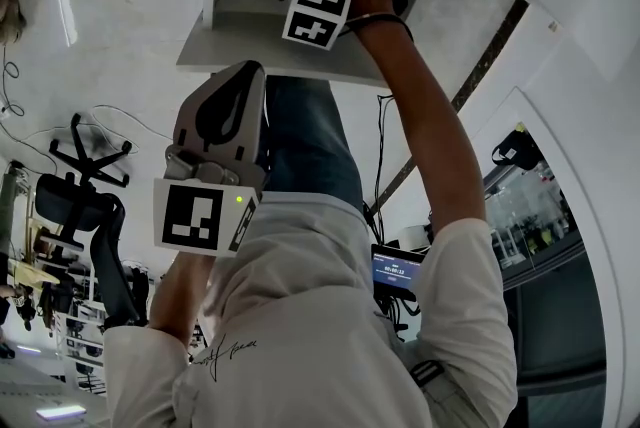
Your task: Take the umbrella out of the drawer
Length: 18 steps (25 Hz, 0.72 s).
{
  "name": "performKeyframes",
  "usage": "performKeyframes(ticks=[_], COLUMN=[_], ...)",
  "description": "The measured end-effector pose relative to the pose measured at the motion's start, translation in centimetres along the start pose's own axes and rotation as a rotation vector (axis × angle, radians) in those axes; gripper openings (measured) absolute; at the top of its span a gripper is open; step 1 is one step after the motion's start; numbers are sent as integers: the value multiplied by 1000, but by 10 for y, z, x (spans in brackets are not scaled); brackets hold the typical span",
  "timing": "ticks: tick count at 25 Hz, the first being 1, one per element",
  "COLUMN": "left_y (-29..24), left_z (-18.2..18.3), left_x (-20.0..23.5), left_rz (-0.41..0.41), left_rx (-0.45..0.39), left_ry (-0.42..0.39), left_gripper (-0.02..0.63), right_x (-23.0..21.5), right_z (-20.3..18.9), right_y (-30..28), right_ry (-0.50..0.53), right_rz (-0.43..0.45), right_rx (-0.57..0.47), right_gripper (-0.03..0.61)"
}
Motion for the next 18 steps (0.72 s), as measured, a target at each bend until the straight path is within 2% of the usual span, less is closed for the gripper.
performKeyframes(ticks=[6, 18], left_y=[0, 2], left_z=[-1, 2], left_x=[-1, -1], left_rz=[-1, 4], left_rx=[-6, -27], left_ry=[7, 8], left_gripper=[17, 17], right_x=[-4, -3], right_z=[1, -2], right_y=[-5, -2], right_ry=[-15, -32], right_rz=[60, 48], right_rx=[17, -7], right_gripper=[253, 238])
Point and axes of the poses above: the fingertips, and each gripper's own axes: y backward along the fingers, x to its left, z out of its top, the point moved 7 cm from there along y, backward along the fingers, and after that the axes turned 3 degrees about -z, right-handed, at the moved point
